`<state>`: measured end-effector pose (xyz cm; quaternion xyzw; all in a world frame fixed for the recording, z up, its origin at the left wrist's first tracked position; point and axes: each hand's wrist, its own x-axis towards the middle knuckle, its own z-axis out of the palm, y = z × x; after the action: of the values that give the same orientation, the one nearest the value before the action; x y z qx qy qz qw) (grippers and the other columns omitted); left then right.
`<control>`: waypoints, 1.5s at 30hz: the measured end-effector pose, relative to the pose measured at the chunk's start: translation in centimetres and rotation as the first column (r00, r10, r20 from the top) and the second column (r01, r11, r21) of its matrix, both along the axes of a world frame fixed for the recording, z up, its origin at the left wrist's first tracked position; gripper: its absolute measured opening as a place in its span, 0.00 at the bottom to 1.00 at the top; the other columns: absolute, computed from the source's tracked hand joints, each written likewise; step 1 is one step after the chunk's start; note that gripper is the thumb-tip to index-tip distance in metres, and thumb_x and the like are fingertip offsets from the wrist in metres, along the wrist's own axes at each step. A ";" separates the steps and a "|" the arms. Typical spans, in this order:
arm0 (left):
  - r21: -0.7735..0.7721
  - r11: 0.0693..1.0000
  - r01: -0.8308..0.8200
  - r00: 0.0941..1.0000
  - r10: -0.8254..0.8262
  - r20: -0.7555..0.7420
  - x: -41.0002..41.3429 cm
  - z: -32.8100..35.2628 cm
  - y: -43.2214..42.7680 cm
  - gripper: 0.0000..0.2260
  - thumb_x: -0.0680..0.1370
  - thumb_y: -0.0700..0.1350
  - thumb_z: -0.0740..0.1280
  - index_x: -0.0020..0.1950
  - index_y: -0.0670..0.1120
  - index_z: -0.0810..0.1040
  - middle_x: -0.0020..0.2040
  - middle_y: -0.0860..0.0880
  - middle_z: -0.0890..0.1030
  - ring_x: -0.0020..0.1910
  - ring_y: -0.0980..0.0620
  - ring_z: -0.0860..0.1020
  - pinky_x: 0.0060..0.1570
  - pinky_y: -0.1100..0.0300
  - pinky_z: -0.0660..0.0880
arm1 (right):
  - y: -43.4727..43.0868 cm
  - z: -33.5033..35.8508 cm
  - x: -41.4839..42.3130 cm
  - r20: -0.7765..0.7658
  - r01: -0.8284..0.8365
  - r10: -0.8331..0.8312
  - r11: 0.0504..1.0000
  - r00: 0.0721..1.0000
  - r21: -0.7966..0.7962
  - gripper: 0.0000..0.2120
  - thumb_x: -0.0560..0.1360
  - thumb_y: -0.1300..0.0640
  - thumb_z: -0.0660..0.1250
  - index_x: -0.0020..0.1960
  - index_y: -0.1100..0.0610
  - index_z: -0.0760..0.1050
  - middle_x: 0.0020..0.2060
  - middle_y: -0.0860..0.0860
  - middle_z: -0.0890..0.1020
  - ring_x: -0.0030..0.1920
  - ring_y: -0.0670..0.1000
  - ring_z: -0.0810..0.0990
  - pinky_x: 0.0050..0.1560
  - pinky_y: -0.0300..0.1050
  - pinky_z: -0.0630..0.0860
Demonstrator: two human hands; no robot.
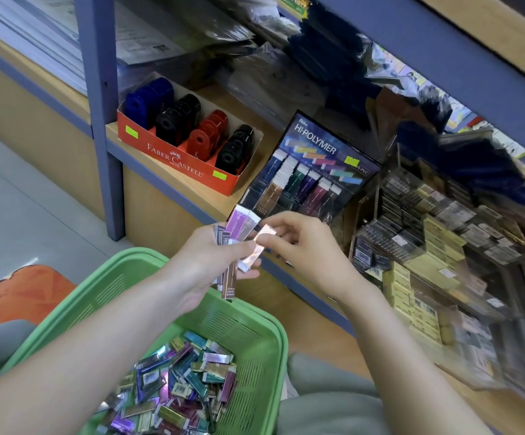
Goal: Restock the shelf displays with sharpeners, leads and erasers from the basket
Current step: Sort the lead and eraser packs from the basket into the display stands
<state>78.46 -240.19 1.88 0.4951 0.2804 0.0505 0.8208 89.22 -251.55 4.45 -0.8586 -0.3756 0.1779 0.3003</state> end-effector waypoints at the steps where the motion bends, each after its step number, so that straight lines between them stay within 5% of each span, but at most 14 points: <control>1: 0.012 1.000 0.007 1.000 -0.007 -0.003 0.0 0.0 0.0 0.06 0.75 0.36 0.68 0.50 0.43 0.78 0.45 0.42 0.83 0.44 0.48 0.83 0.39 0.57 0.82 | 0.0 0.1 -0.1 -0.072 0.017 -0.014 0.999 0.997 0.035 0.06 0.74 0.55 0.70 0.50 0.53 0.78 0.42 0.52 0.82 0.39 0.49 0.80 0.41 0.37 0.77; 5: -0.003 1.000 -0.030 1.000 0.030 -0.008 0.0 0.1 0.3 0.04 0.76 0.38 0.68 0.50 0.43 0.77 0.46 0.43 0.83 0.42 0.50 0.84 0.39 0.58 0.82 | -0.3 0.9 -0.3 -0.390 0.204 -0.102 0.952 0.915 0.229 0.03 0.76 0.62 0.67 0.49 0.61 0.76 0.38 0.55 0.81 0.36 0.46 0.82 0.40 0.36 0.79; 8: 0.031 0.996 -0.088 0.996 0.089 -0.014 -0.1 0.2 1.0 0.04 0.76 0.39 0.68 0.49 0.41 0.78 0.40 0.46 0.82 0.34 0.55 0.82 0.33 0.64 0.80 | -0.4 0.9 -0.7 -0.467 0.240 -0.107 0.942 0.878 0.234 0.05 0.76 0.63 0.67 0.51 0.62 0.74 0.37 0.54 0.81 0.37 0.46 0.82 0.41 0.36 0.78; 13: 0.261 0.961 -0.085 0.996 0.093 -0.017 -0.1 0.2 1.5 0.04 0.76 0.42 0.68 0.50 0.45 0.79 0.30 0.50 0.77 0.25 0.58 0.73 0.27 0.69 0.72 | -0.1 -0.1 -1.9 -0.165 -0.024 0.026 1.000 0.986 0.011 0.12 0.73 0.57 0.71 0.55 0.51 0.74 0.37 0.47 0.83 0.36 0.42 0.78 0.41 0.31 0.73; 16: 0.296 0.954 -0.038 0.999 0.042 -0.006 -0.1 0.3 1.1 0.03 0.77 0.43 0.68 0.49 0.45 0.78 0.26 0.52 0.75 0.23 0.58 0.71 0.26 0.69 0.70 | 0.4 -0.5 -2.4 -0.053 -0.088 0.087 0.996 0.995 -0.008 0.07 0.73 0.56 0.71 0.47 0.48 0.75 0.40 0.49 0.83 0.41 0.48 0.80 0.44 0.39 0.77; 21: 0.253 0.966 -0.056 0.998 0.064 -0.024 0.0 0.4 1.2 0.06 0.78 0.47 0.67 0.49 0.46 0.78 0.28 0.51 0.74 0.23 0.58 0.70 0.29 0.66 0.68 | 0.3 0.6 -1.0 -0.039 0.104 -0.097 0.971 0.994 0.216 0.04 0.76 0.59 0.66 0.48 0.58 0.72 0.40 0.52 0.83 0.38 0.45 0.82 0.44 0.44 0.81; 26: 0.193 0.977 -0.092 0.996 0.093 0.006 0.1 0.4 1.3 0.04 0.79 0.45 0.65 0.51 0.46 0.75 0.34 0.49 0.78 0.25 0.57 0.71 0.28 0.65 0.70 | 1.3 1.5 1.1 0.036 0.244 -0.293 0.852 0.956 0.463 0.05 0.79 0.60 0.63 0.47 0.52 0.70 0.42 0.51 0.82 0.41 0.43 0.83 0.46 0.39 0.80; 32: 0.192 0.974 -0.122 0.992 0.121 0.019 0.4 0.0 1.5 0.06 0.79 0.44 0.64 0.55 0.46 0.72 0.39 0.48 0.81 0.26 0.57 0.73 0.29 0.64 0.71 | 2.2 0.2 2.5 0.307 0.138 -0.249 0.930 0.919 0.340 0.03 0.79 0.57 0.64 0.49 0.52 0.76 0.43 0.49 0.80 0.43 0.48 0.81 0.48 0.48 0.79; 37: 0.173 0.974 -0.144 0.989 0.146 0.004 0.7 -0.3 1.5 0.06 0.79 0.42 0.64 0.54 0.42 0.74 0.39 0.47 0.79 0.24 0.60 0.74 0.26 0.67 0.72 | 2.6 1.2 2.8 0.344 0.099 -0.217 0.939 0.914 0.330 0.08 0.76 0.58 0.68 0.51 0.49 0.70 0.37 0.40 0.75 0.39 0.37 0.75 0.39 0.29 0.72; 41: 0.184 0.971 -0.154 0.987 0.160 -0.019 0.6 -0.7 1.7 0.07 0.79 0.43 0.64 0.55 0.42 0.75 0.40 0.48 0.80 0.25 0.60 0.75 0.26 0.67 0.73 | 2.5 1.6 2.9 0.390 0.073 -0.175 0.962 0.904 0.264 0.03 0.77 0.58 0.67 0.49 0.52 0.74 0.36 0.41 0.75 0.38 0.46 0.76 0.42 0.44 0.74; 45: 0.180 0.971 -0.155 0.986 0.163 -0.027 0.6 -0.7 1.7 0.07 0.79 0.43 0.65 0.54 0.43 0.76 0.41 0.48 0.80 0.26 0.60 0.76 0.28 0.67 0.75 | 2.5 1.8 3.3 0.415 0.050 -0.147 0.971 0.898 0.235 0.04 0.77 0.58 0.67 0.51 0.52 0.77 0.35 0.41 0.75 0.38 0.45 0.76 0.43 0.45 0.76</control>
<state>79.06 -238.50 1.13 0.5430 0.3305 0.1306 0.7609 92.54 -249.05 6.23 -0.8562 -0.4056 -0.0732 0.3116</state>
